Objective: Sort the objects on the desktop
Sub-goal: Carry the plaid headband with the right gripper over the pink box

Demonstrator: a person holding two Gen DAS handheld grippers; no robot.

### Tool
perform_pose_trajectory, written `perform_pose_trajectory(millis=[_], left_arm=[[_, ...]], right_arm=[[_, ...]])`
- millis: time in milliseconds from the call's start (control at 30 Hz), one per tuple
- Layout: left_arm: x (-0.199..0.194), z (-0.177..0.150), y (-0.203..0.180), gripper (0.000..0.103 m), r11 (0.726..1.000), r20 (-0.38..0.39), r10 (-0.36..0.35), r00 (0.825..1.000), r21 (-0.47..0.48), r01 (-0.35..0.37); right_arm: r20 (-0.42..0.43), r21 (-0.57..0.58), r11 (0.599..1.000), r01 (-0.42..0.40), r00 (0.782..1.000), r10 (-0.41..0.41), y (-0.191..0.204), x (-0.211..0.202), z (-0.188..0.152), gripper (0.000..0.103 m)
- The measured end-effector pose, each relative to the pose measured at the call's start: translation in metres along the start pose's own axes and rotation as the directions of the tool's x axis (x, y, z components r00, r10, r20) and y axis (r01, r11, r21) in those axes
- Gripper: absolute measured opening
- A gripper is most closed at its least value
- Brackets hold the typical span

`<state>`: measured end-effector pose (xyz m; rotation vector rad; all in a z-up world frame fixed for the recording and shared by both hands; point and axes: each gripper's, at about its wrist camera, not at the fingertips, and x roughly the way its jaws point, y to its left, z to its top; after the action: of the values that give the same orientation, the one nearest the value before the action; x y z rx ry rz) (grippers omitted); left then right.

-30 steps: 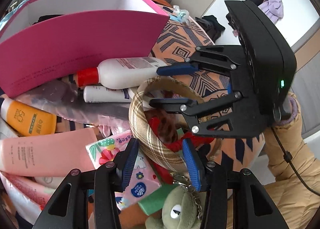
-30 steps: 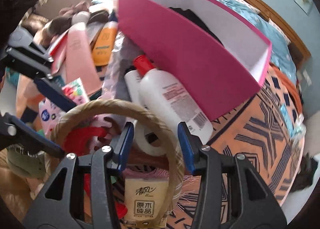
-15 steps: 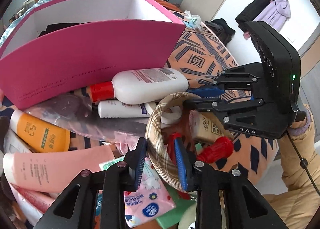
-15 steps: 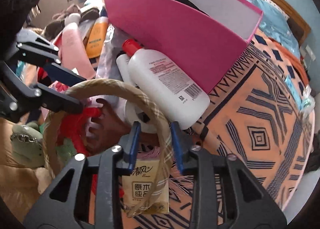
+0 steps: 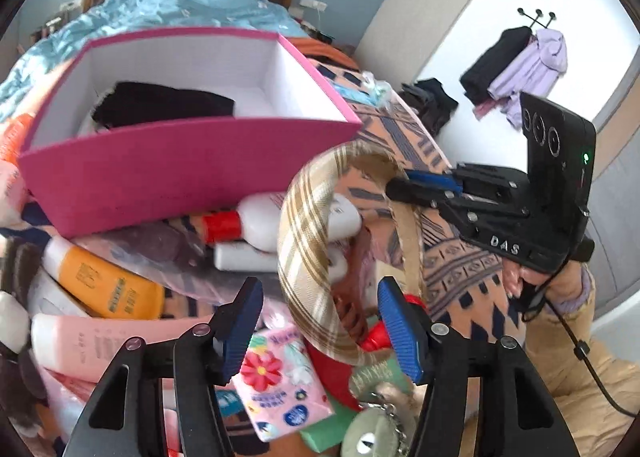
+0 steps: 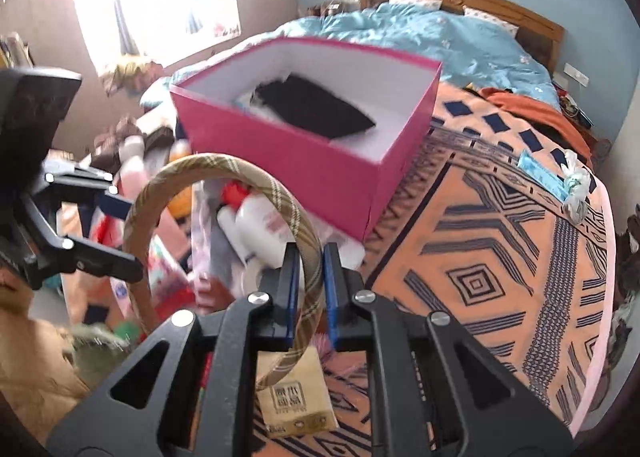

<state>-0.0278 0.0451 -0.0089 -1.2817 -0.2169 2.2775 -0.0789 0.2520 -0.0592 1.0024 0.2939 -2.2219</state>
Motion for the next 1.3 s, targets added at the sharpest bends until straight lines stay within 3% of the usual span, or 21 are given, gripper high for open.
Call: perform_pose_trajectory(millis=[100, 233, 633, 1300], left_arm=[[0.0, 0.002, 0.007, 0.035, 1.0, -0.001, 0.018, 1.0, -0.015, -0.018], [0.001, 0.004, 0.01, 0.026, 0.999, -0.001, 0.03, 1.0, -0.025, -0.03], [-0.013, 0.031, 0.007, 0.025, 0.997, 0.072, 0.075, 0.995, 0.014, -0.076], [-0.033, 0.081, 0.039, 0.025, 0.985, 0.151, 0.171, 0.974, -0.017, -0.17]], right_arm=[[0.005, 0.006, 1.0, 0.011, 1.0, -0.011, 0.003, 0.004, 0.003, 0.013], [0.018, 0.03, 1.0, 0.007, 1.0, -0.008, 0.001, 0.006, 0.005, 0.014], [0.111, -0.036, 0.991, 0.128, 0.986, -0.123, 0.01, -0.018, 0.029, 0.014], [0.188, -0.006, 0.997, 0.073, 0.98, -0.071, 0.005, 0.003, 0.084, 0.014]])
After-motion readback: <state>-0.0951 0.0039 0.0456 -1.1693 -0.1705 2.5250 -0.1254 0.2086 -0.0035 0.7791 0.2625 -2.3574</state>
